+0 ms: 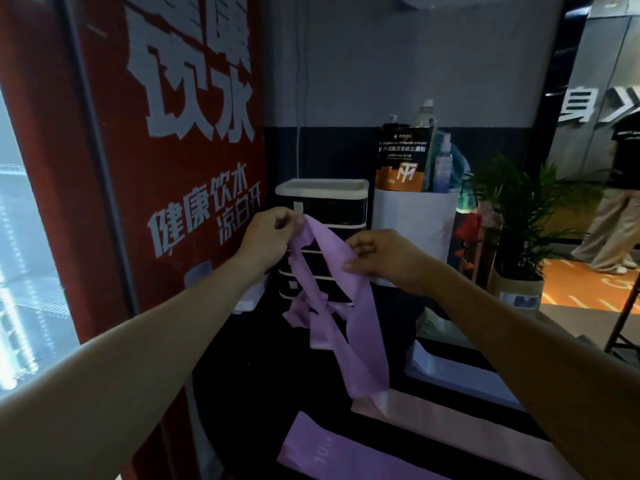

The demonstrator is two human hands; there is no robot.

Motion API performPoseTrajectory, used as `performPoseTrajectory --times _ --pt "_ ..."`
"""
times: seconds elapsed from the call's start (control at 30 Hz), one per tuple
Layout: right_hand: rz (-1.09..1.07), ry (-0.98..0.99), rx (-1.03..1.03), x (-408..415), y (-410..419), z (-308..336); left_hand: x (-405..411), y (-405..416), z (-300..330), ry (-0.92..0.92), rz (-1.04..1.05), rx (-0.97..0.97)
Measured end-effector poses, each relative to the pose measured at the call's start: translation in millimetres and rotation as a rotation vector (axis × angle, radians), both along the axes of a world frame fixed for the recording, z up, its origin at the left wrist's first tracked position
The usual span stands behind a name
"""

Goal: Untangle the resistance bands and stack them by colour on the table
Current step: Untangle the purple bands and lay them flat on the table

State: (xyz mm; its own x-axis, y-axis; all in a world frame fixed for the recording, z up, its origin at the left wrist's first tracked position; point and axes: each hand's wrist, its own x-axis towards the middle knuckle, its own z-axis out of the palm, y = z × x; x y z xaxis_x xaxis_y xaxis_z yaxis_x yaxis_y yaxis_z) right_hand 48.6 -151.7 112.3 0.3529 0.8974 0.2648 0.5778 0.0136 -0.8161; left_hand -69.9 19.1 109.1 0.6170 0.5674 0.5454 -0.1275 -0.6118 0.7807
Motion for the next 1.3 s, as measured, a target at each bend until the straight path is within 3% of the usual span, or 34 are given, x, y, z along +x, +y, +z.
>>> performPoseTrajectory --times 0.13,0.27,0.4,0.57,0.67,0.8,0.97,1.13,1.3 --pt "-0.232 -0.395 -0.047 7 3 1 -9 4 0 0.071 0.028 0.088" --pt "-0.452 -0.358 0.147 20 6 3 -17 7 -7 0.254 -0.011 0.192" --pt "-0.497 -0.431 0.150 27 9 5 -15 18 -15 0.441 -0.040 0.365" --pt "-0.493 -0.519 0.098 39 15 -2 -5 23 -12 0.302 0.078 0.285" --pt "-0.383 -0.511 0.050 38 14 -4 5 23 -7 0.220 0.144 0.213" --pt "-0.132 -0.419 -0.108 36 14 -5 18 21 -1 0.108 0.141 0.030" --pt "-0.184 -0.090 0.048 35 27 11 27 8 11 0.050 0.048 -0.082" --pt "-0.194 0.221 0.135 22 42 28 29 -4 20 -0.007 -0.018 -0.061" --pt "-0.112 0.404 0.155 13 48 29 25 -16 24 0.029 -0.317 -0.206"
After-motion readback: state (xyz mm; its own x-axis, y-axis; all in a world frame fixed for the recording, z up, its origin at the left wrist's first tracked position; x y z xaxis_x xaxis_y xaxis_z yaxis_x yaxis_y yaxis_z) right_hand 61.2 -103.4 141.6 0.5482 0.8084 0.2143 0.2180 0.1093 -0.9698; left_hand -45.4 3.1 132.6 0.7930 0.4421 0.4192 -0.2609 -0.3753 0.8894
